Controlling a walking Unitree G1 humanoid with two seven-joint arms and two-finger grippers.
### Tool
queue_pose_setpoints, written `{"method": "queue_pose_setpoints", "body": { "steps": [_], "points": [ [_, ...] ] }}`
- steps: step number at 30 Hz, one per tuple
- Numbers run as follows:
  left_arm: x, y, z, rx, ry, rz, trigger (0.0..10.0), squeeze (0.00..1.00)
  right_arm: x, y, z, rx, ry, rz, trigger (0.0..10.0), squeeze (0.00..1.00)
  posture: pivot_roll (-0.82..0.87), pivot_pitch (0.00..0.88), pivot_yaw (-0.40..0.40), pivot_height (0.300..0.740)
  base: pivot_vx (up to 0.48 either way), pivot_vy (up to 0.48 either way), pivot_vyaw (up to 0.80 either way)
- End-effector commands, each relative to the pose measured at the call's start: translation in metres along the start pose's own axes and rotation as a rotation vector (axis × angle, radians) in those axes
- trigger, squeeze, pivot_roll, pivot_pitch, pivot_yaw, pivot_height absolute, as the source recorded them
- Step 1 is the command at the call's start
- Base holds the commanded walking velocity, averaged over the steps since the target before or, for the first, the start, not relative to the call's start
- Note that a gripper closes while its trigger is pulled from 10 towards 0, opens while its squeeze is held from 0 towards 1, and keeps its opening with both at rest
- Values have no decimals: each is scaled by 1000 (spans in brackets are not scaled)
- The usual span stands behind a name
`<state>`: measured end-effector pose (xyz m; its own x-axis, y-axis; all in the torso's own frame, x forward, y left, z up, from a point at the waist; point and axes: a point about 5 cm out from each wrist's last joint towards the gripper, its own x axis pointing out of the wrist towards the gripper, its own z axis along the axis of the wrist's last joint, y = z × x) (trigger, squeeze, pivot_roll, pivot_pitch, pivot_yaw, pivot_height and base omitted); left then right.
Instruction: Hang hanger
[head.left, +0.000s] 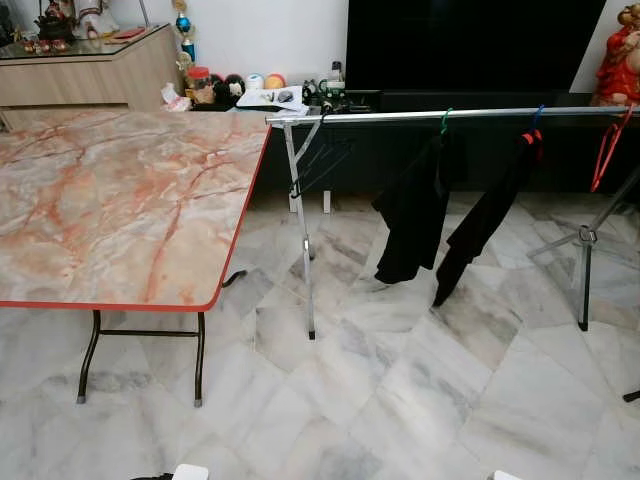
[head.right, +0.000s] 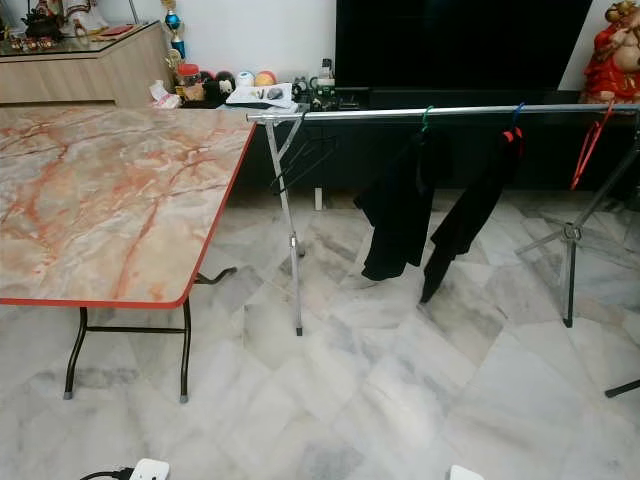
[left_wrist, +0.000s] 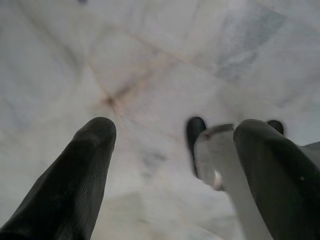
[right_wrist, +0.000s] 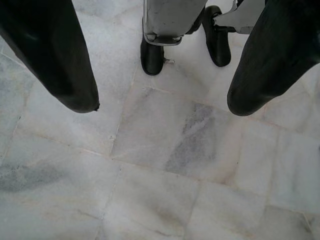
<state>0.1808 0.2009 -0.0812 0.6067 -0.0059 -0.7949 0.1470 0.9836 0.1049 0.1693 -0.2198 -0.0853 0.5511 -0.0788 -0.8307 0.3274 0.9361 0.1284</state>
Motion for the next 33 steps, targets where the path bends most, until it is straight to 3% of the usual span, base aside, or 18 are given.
{"method": "queue_pose_setpoints", "body": {
  "steps": [1,4,11,33],
  "points": [
    [-1,7,0,71,-16,27,10000,0,0,-1,-2,20,3,-2,10000,0,145,4,11,740,266,0,0],
    [-1,6,1,53,-23,20,10000,0,0,-1,-2,20,5,-3,10000,0,151,14,8,740,270,0,0],
    [-1,5,3,159,-20,-12,10000,0,0,-1,-2,15,7,-2,10000,0,150,23,10,740,266,0,0],
    [-1,3,2,134,-8,-26,10000,0,0,-1,0,24,-7,-8,10000,0,149,28,5,740,272,0,0]
  ]
}}
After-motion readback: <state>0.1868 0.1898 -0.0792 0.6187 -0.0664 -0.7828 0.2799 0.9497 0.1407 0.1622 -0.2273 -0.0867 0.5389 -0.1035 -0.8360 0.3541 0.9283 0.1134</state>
